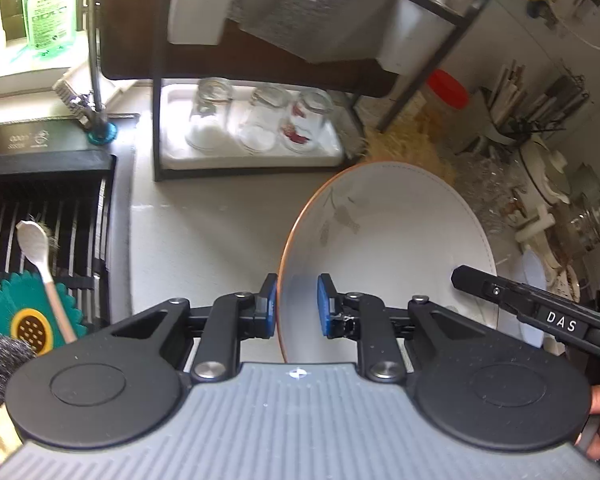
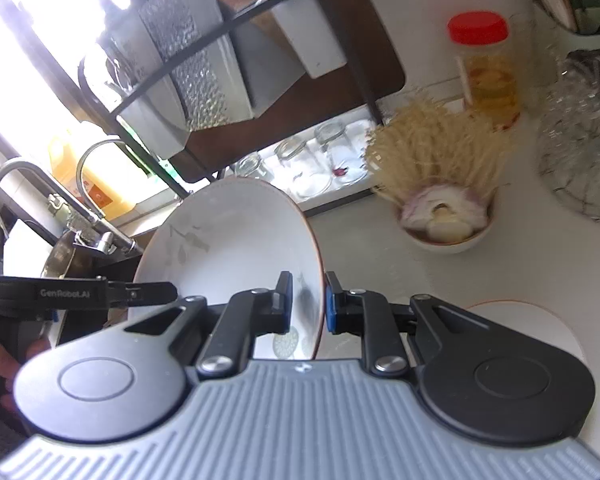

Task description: Organize plates and bowls

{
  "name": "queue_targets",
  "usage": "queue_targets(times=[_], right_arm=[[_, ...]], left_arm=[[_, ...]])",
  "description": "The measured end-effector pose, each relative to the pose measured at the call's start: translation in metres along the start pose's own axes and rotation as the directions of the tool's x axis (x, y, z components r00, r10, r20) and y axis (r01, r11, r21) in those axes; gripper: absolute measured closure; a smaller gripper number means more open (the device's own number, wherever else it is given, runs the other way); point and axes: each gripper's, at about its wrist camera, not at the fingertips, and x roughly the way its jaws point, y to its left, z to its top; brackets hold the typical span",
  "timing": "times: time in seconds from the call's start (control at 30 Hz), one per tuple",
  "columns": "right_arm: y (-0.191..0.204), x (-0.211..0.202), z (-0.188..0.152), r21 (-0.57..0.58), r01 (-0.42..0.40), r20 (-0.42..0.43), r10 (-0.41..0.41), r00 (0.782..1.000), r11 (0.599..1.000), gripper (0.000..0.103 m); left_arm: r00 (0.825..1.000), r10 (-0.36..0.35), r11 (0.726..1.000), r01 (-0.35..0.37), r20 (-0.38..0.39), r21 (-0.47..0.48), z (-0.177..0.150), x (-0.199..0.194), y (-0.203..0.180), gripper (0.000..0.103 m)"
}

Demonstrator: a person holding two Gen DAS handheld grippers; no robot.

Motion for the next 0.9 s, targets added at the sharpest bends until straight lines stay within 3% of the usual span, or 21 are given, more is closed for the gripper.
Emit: queue_targets(times=[0.5,0.9], right_arm=[[-0.057,-0.050,-0.013,-0.001,0.051,0.042,-0.051,0.998,0.999,0.084],[-0.108,-0.060,-0.025,0.009,0.111,0.002,-0.111,0.994,0.994,0.084]], left_arm=[[0.999,-0.031,0.998,0.033,0.023,-0.048,-0.041,0.019,-0.068,0.080],[0.998,-0.054,0.997,0.055,0.027,-0.046,-0.066,0.049,-0.112,0.080]])
